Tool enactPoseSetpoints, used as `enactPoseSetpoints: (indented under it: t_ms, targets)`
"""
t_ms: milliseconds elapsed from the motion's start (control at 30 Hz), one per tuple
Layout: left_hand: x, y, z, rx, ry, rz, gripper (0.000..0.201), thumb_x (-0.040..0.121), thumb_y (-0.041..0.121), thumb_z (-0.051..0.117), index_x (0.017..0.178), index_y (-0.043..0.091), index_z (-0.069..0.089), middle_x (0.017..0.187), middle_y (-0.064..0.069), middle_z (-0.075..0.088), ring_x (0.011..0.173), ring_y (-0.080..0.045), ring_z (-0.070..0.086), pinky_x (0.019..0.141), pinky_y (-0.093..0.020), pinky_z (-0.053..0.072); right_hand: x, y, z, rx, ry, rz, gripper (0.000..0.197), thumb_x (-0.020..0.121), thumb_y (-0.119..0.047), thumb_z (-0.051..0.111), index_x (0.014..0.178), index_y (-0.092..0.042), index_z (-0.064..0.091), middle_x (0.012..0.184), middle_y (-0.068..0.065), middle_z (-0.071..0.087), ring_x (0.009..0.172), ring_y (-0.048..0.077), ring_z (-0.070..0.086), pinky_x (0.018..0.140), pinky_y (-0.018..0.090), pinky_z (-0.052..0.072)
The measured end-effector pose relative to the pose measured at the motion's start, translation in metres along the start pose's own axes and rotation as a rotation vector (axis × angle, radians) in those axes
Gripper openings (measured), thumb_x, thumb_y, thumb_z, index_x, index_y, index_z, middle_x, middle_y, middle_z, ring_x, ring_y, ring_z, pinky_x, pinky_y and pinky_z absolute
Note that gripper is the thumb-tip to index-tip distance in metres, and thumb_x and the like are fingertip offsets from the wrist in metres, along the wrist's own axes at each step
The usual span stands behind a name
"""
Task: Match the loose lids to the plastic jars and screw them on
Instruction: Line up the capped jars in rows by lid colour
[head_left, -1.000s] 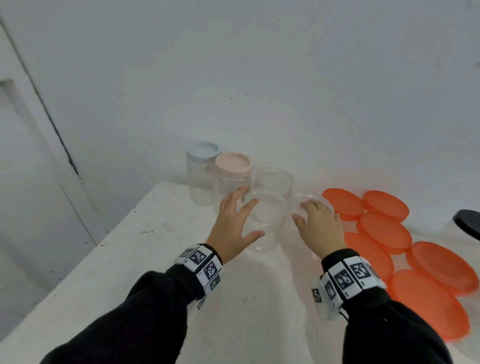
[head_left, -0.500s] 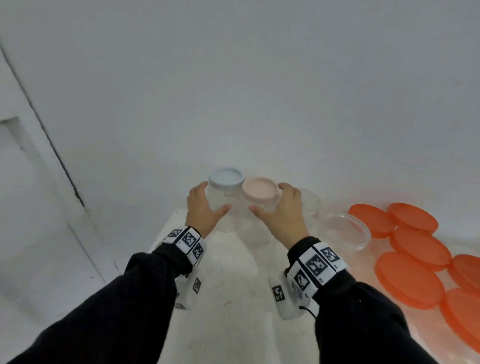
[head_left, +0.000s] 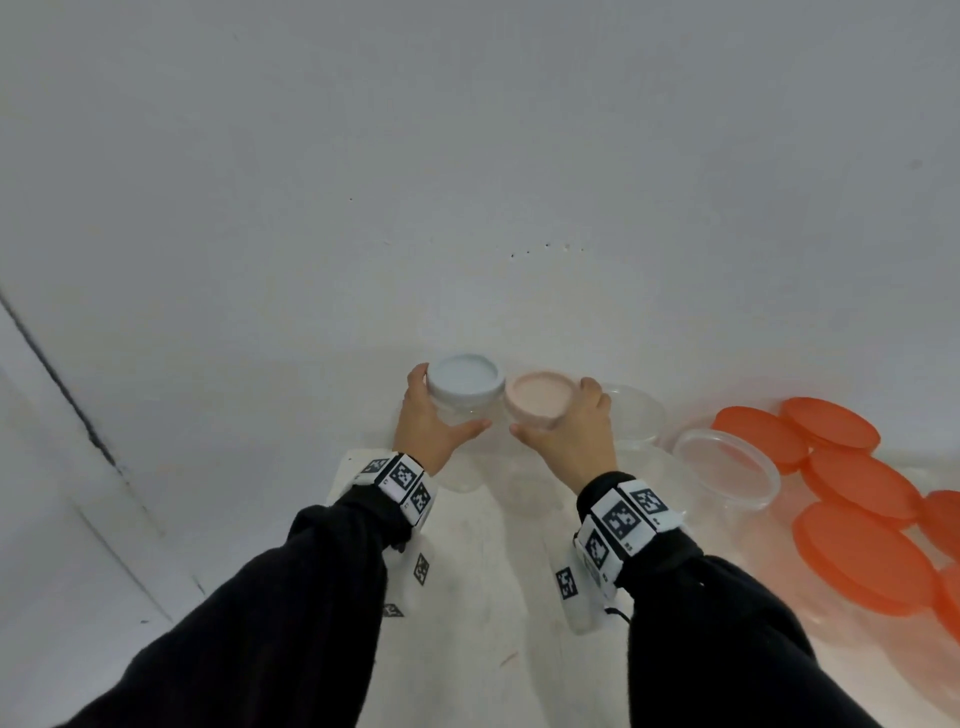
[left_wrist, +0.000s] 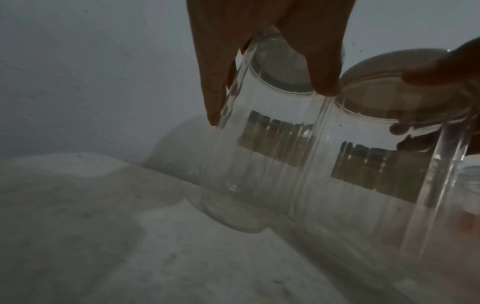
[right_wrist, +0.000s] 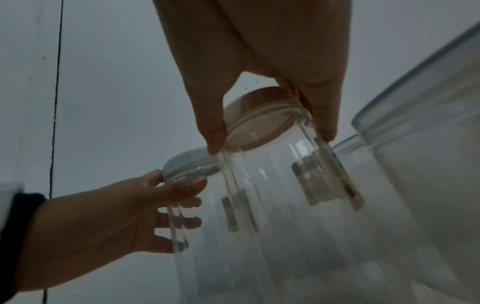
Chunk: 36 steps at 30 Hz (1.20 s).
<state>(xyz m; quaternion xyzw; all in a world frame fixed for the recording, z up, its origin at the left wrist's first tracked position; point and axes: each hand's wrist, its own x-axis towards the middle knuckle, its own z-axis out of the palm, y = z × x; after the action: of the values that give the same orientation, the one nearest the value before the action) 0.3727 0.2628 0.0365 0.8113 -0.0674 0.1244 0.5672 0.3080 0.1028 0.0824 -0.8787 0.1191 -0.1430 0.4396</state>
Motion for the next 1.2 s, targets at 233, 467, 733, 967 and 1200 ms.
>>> enactPoseSetpoints:
  t_ms: [233, 467, 733, 967, 1200]
  targets:
    - [-0.002, -0.008, -0.054, 0.022, -0.064, 0.039, 0.088, 0.061, 0.019, 0.087, 0.129, 0.025, 0.030, 0.109, 0.006, 0.046, 0.102, -0.017, 0.050, 0.081, -0.022, 0.040, 0.000, -0.010, 0.013, 0.021, -0.088, -0.056, 0.099, 0.069, -0.028, 0.082, 0.143, -0.004, 0.020, 0.141, 0.008, 0.031, 0.127, 0.022, 0.037, 0.091, 0.019, 0.027]
    - [-0.005, -0.028, -0.102, -0.013, -0.099, -0.001, 0.094, 0.059, 0.018, 0.088, 0.132, 0.031, 0.031, 0.124, 0.000, 0.048, 0.108, -0.020, 0.051, 0.081, -0.018, 0.043, 0.001, -0.025, 0.038, 0.069, -0.203, -0.107, 0.097, 0.066, -0.028, 0.084, 0.141, -0.006, 0.026, 0.136, 0.005, 0.035, 0.120, 0.017, 0.041, 0.094, 0.023, 0.035]
    - [-0.006, -0.038, -0.122, -0.027, -0.092, 0.010, 0.103, 0.044, 0.043, 0.084, 0.132, 0.032, 0.032, 0.121, 0.014, 0.047, 0.113, -0.015, 0.048, 0.084, -0.013, 0.040, 0.009, -0.032, 0.055, 0.125, -0.235, -0.152, 0.090, 0.062, -0.027, 0.086, 0.133, -0.010, 0.034, 0.128, 0.004, 0.042, 0.109, 0.013, 0.045, 0.090, 0.024, 0.039]
    - [-0.007, -0.041, -0.120, -0.037, -0.101, 0.010, 0.107, 0.040, 0.052, 0.081, 0.132, 0.035, 0.031, 0.124, 0.012, 0.046, 0.114, -0.017, 0.049, 0.093, -0.026, 0.042, 0.011, -0.031, 0.057, 0.112, -0.230, -0.166, 0.088, 0.064, -0.026, 0.085, 0.134, -0.008, 0.034, 0.128, 0.005, 0.041, 0.111, 0.015, 0.045, 0.091, 0.026, 0.041]
    - [-0.005, -0.037, -0.110, -0.028, -0.122, 0.009, 0.109, 0.041, 0.054, 0.080, 0.136, 0.035, 0.029, 0.129, 0.010, 0.044, 0.115, -0.017, 0.049, 0.094, -0.025, 0.041, 0.013, -0.031, 0.049, 0.065, -0.210, -0.156, 0.087, 0.064, -0.028, 0.084, 0.133, -0.007, 0.035, 0.128, 0.006, 0.040, 0.110, 0.016, 0.046, 0.091, 0.027, 0.042]
